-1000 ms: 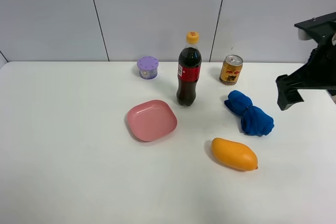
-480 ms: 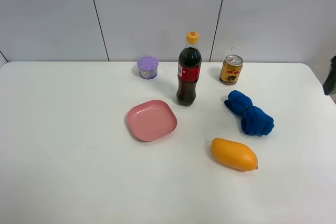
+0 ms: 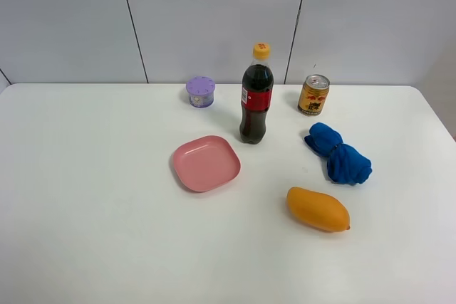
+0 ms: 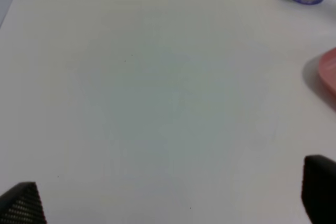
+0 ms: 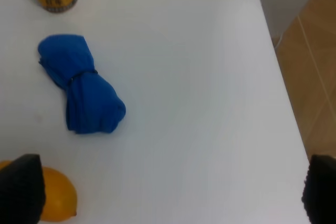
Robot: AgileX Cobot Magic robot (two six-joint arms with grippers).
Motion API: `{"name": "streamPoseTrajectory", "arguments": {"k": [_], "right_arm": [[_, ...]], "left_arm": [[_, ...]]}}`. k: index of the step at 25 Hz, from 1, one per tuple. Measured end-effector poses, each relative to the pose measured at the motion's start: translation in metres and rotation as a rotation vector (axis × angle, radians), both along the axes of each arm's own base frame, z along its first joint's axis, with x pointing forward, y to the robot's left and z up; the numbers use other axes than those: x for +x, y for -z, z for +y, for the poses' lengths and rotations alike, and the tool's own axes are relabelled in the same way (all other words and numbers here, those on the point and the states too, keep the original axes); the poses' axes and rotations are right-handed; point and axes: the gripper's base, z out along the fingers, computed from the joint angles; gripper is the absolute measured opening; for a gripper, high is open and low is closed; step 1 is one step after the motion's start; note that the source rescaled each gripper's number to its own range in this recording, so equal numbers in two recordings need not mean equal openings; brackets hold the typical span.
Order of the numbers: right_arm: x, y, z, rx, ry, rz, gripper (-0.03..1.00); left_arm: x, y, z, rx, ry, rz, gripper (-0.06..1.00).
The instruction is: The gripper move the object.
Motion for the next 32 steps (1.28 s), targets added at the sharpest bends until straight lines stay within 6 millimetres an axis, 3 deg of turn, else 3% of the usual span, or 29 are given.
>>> {"name": "streamPoseTrajectory", "arguments": {"k": [3,9,17,23,32], "right_arm": [[-0.025,0.011,0.002,-0.003,0.0,-0.04,1.0],[-0.063,0.065,0.005,-0.009,-0.014,-0.122,1.0],[-0.086,0.12,0.013,-0.03,-0.11,-0.234,1.0],[-0.093,0.136,0.016,-0.007,-0.124,-0.255,1.0],[-0.093,0.137,0.014,-0.002,-0.1,-0.252,1.0]], "left_arm": [[0.0,0.0,0.0,0.0,0.0,0.0,1.0],[0.0,0.0,0.0,0.0,0.0,0.0,1.0],[0.0,0.0,0.0,0.0,0.0,0.0,1.0],[0.0,0.0,0.0,0.0,0.0,0.0,1.0],[0.0,0.0,0.0,0.0,0.0,0.0,1.0]]}}
